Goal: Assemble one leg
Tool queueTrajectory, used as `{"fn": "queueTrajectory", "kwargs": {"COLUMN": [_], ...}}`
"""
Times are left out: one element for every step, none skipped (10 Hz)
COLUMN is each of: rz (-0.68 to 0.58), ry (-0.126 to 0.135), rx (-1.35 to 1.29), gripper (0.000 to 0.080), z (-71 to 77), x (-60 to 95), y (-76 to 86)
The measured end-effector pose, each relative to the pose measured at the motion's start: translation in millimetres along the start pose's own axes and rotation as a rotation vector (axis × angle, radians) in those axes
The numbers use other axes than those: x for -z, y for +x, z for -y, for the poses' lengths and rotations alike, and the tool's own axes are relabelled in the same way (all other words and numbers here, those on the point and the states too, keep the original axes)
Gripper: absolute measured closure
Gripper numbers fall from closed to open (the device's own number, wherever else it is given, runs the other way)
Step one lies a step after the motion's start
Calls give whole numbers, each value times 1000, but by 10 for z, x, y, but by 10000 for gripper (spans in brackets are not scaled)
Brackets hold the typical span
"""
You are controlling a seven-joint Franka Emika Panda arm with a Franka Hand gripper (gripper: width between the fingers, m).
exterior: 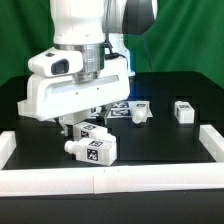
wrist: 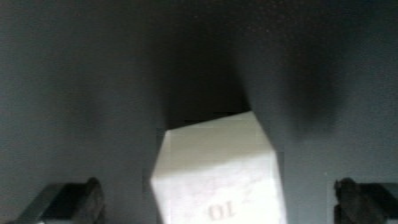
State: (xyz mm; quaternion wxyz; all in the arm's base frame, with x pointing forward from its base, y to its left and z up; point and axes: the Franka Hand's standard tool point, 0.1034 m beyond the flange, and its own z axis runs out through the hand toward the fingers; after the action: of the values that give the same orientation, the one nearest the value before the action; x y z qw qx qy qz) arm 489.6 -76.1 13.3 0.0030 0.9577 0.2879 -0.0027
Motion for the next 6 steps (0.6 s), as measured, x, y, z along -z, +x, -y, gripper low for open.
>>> {"fn": "queueTrajectory", "kwargs": {"rz": [2, 2, 2, 2, 2, 2], "ry": [1, 1, 1, 1, 1, 0], "rx": [-1, 0, 0, 0, 0, 0], "gripper": [191, 191, 368, 368, 515, 515], "z": [6, 4, 4, 5, 4, 2], "x": [-20, -18, -18, -19, -18, -18], "y": [-10, -9, -9, -10, -9, -11]}}
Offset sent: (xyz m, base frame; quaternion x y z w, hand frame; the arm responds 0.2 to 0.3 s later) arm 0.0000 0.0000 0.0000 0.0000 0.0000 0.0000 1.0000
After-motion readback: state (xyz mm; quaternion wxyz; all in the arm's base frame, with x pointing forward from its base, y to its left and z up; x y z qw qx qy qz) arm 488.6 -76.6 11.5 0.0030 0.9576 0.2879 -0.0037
